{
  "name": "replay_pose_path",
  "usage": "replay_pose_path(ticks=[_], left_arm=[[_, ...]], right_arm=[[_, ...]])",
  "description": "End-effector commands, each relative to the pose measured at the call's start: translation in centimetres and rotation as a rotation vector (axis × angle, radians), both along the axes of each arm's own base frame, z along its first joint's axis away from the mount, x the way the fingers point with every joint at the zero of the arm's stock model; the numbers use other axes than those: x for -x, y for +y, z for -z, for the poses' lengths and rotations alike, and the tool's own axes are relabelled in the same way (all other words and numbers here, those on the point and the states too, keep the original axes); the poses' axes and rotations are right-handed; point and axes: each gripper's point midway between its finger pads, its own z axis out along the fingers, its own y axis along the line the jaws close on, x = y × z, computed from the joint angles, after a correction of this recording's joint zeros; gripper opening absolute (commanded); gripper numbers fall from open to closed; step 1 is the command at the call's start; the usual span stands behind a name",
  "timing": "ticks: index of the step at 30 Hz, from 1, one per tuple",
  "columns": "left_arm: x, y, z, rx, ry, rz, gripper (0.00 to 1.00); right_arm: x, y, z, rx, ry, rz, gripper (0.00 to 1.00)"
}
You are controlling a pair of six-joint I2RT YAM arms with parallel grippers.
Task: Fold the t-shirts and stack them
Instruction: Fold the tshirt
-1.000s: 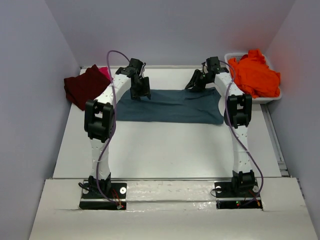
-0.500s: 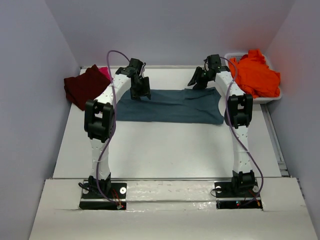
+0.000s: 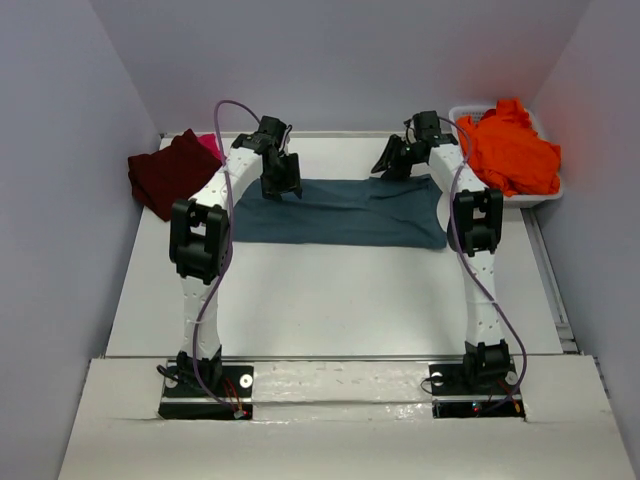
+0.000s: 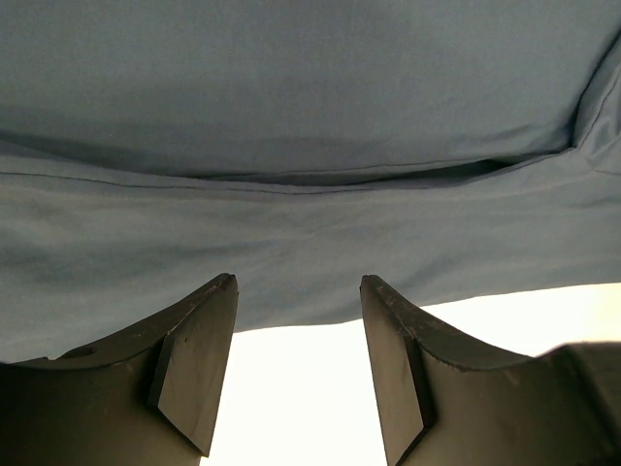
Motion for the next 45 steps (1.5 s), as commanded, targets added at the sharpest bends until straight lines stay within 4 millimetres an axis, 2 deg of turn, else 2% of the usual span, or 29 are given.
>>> replay_pose_path(ticks=[1, 4, 5, 18, 25, 31, 39, 40, 45], left_arm=[[-0.3, -0.4, -1.6, 0.003, -0.031, 0.023, 0.64], [-0.4, -0.4, -1.6, 0.004, -0.031, 0.025, 0.64], [-0.4, -0.4, -1.5, 0.003, -0.028, 0.025, 0.64], [-0.3, -0.3, -1.6, -0.002, -0.032, 0.025, 0.64], [-0.2, -0.2, -1.5, -0.003, -0.029, 0.027, 0.64], [-0.2, -0.2, -1.4, -0.004, -0.03, 0.028, 0.64], [-0.2, -0.2, -1.5, -0.006, -0.031, 0.03, 0.64], [-0.2, -0.2, -1.5, -0.007, -0.032, 0.031, 0.64], [-0.3, -0.3, -1.3, -0.005, -0.029, 0.029, 0.64]], right_arm=[[-0.5, 1.6, -0.8, -0.045, -0.046, -0.047, 0.49], [-0.4, 1.7, -0.4, -0.048, -0.043, -0.053, 0.49], [-0.2, 2.3, -0.1, -0.049, -0.037, -0.065, 0.49], [0.6, 4.0, -0.1, -0.13, -0.008, -0.108, 0.47], [1.0, 4.6, 0.6, -0.172, 0.025, -0.119, 0.34], [1.2, 5.5, 1.0, -0.201, 0.031, -0.144, 0.3], [1.7, 7.3, 0.2, -0.295, 0.014, -0.235, 0.31], [1.9, 7.9, 0.0, -0.295, 0.006, -0.253, 0.34], [1.8, 7.6, -1.1, -0.271, -0.036, -0.256, 0.48]])
